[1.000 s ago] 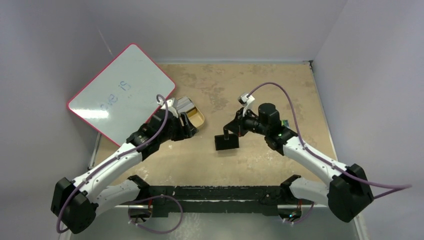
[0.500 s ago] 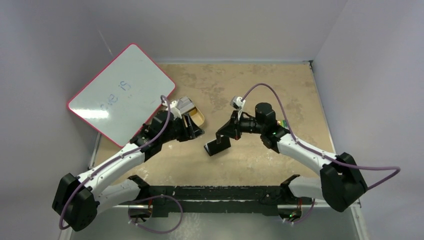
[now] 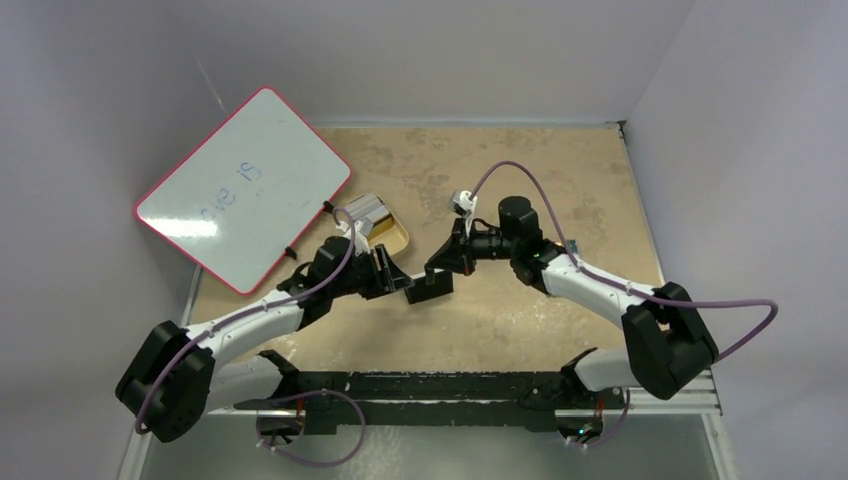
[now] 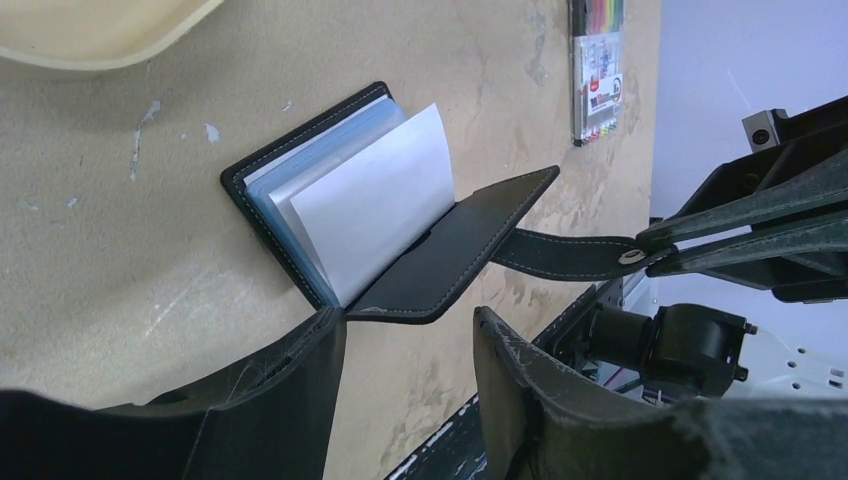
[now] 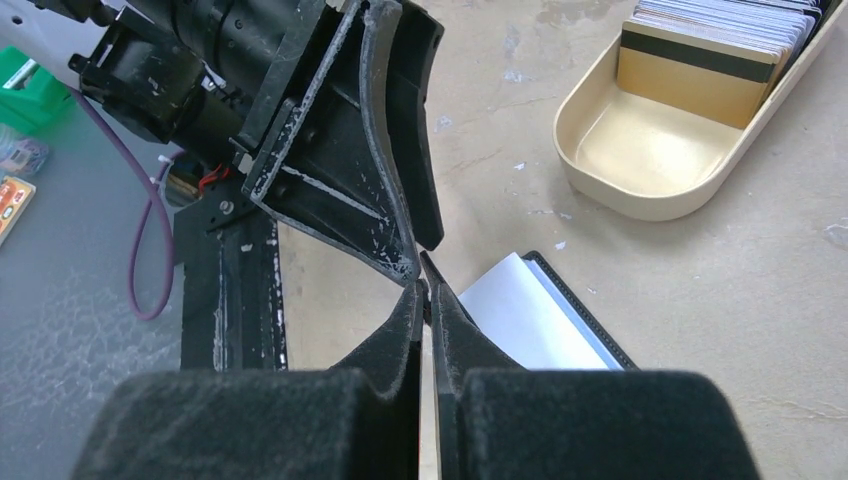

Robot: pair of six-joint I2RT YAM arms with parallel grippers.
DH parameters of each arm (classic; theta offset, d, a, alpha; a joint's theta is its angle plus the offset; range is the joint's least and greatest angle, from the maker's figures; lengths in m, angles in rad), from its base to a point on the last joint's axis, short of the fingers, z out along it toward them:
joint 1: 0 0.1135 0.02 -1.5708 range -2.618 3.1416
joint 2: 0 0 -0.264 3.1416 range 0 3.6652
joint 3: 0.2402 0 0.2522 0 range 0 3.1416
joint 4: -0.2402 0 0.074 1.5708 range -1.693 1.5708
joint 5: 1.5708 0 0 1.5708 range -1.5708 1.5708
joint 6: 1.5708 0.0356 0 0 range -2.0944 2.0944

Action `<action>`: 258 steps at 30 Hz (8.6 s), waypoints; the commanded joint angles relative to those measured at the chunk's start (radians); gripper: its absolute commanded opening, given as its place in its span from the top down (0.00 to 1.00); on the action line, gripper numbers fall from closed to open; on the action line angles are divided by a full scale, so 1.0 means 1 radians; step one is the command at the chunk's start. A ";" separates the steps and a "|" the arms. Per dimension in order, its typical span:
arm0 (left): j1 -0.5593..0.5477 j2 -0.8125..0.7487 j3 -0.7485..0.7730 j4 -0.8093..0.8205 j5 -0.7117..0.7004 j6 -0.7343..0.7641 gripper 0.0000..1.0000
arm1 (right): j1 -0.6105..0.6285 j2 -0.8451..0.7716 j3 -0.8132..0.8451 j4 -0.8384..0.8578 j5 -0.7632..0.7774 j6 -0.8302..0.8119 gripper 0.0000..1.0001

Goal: Put the credit cards into the card holder
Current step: Place the card holder at the center of the board, then adjust the card holder at the center of the board.

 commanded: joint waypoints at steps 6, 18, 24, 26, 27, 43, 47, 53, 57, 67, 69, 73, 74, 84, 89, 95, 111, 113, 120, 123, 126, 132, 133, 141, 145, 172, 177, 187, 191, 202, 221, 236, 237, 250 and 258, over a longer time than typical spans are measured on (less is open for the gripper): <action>-0.015 0.084 -0.009 0.228 0.027 0.019 0.49 | 0.005 -0.022 0.038 -0.009 0.002 -0.028 0.99; -0.094 0.096 0.025 0.213 -0.077 0.166 0.92 | 0.005 0.000 0.079 -0.033 0.085 0.041 0.96; -0.170 0.026 0.062 0.068 -0.303 0.199 1.00 | 0.006 -0.021 0.107 -0.170 0.378 0.348 0.71; -0.202 -0.017 0.071 0.014 -0.424 0.205 1.00 | 0.005 -0.038 0.113 -0.277 0.501 0.516 0.62; -0.213 -0.034 0.077 -0.007 -0.477 0.207 1.00 | 0.005 -0.045 0.107 -0.303 0.538 0.580 0.59; -0.507 0.161 0.276 -0.164 -0.951 0.327 1.00 | 0.008 0.057 0.151 -0.294 0.539 0.830 0.31; -0.544 0.198 0.299 -0.183 -1.004 0.317 1.00 | 0.025 0.102 0.168 -0.313 0.560 0.838 0.29; -0.573 0.271 0.320 -0.208 -1.065 0.308 1.00 | 0.043 0.227 0.187 -0.288 0.556 0.826 0.31; -0.603 0.323 0.355 -0.251 -1.120 0.302 1.00 | 0.051 0.286 0.227 -0.298 0.550 0.802 0.36; -0.609 0.206 0.374 -0.320 -1.053 0.236 0.91 | 0.052 0.303 0.154 -0.296 0.517 0.616 0.93; -0.604 0.172 0.375 -0.333 -1.036 0.230 0.89 | 0.052 0.298 0.130 -0.271 0.514 0.587 1.00; -0.584 0.094 0.352 -0.346 -0.984 0.204 0.79 | 0.052 0.264 0.081 -0.211 0.493 0.533 1.00; -0.571 0.068 0.341 -0.345 -0.967 0.190 0.76 | 0.052 0.251 0.063 -0.188 0.486 0.513 1.00; -0.259 -0.138 0.142 -0.288 -0.642 -0.011 0.68 | 0.046 0.141 -0.099 -0.081 0.519 0.474 1.00; -0.239 -0.093 0.094 -0.196 -0.534 -0.050 0.66 | 0.034 0.120 -0.123 -0.137 0.562 0.492 1.00; -0.226 -0.012 0.094 -0.177 -0.489 -0.051 0.65 | 0.016 0.094 -0.140 -0.140 0.559 0.492 1.00; -0.226 0.043 0.095 -0.015 -0.317 -0.034 0.52 | 0.017 0.061 -0.118 -0.014 0.390 0.590 1.00; -0.226 0.057 0.086 -0.007 -0.316 -0.029 0.51 | 0.016 0.078 -0.117 -0.017 0.390 0.586 1.00; -0.226 0.084 0.091 -0.033 -0.335 0.003 0.49 | 0.017 0.067 -0.120 0.000 0.380 0.618 1.00; -0.226 0.101 0.095 -0.045 -0.345 0.016 0.48 | 0.016 0.053 -0.118 -0.003 0.376 0.641 1.00; -0.226 0.117 0.102 -0.047 -0.342 0.022 0.48 | 0.017 0.042 -0.112 -0.016 0.377 0.652 1.00; -0.226 0.113 0.129 -0.047 -0.332 0.015 0.48 | 0.017 0.039 -0.109 -0.026 0.382 0.653 1.00; -0.226 0.113 0.133 -0.051 -0.332 0.014 0.48 | 0.018 0.041 -0.109 -0.024 0.383 0.653 1.00; -0.226 0.116 0.137 -0.044 -0.350 0.008 0.47 | 0.017 0.049 -0.113 -0.014 0.381 0.655 1.00; -0.226 0.131 0.138 -0.026 -0.350 0.005 0.47 | 0.017 0.047 -0.117 -0.014 0.382 0.655 1.00; -0.226 0.095 0.094 0.018 -0.368 0.023 0.78 | 0.016 0.108 -0.159 0.030 0.376 0.643 1.00; -0.226 0.116 0.102 0.011 -0.361 0.027 0.63 | 0.017 0.102 -0.159 0.037 0.376 0.649 1.00; -0.226 0.102 0.106 -0.002 -0.371 0.031 0.57 | 0.017 0.044 -0.151 0.069 0.332 0.705 1.00; -0.226 0.103 0.100 -0.002 -0.373 0.031 0.57 | 0.017 0.053 -0.151 0.072 0.332 0.708 1.00; -0.226 0.088 0.081 0.020 -0.365 0.026 0.69 | 0.017 0.082 -0.179 0.095 0.344 0.709 1.00; -0.226 0.088 0.063 0.064 -0.334 0.025 0.98 | 0.018 0.106 -0.192 0.088 0.363 0.691 1.00; -0.226 0.126 0.155 -0.085 -0.407 -0.014 1.00 | 0.118 -0.175 0.001 -0.347 0.527 0.580 0.49; -0.225 0.131 0.157 -0.079 -0.399 -0.018 1.00 | 0.143 -0.167 0.001 -0.326 0.531 0.591 0.49; -0.226 0.128 0.155 -0.053 -0.375 -0.056 0.99 | 0.244 0.015 -0.007 -0.273 0.636 0.614 0.39; -0.226 0.118 0.112 -0.009 -0.361 -0.081 1.00 | 0.254 0.104 -0.029 -0.178 0.574 0.637 0.37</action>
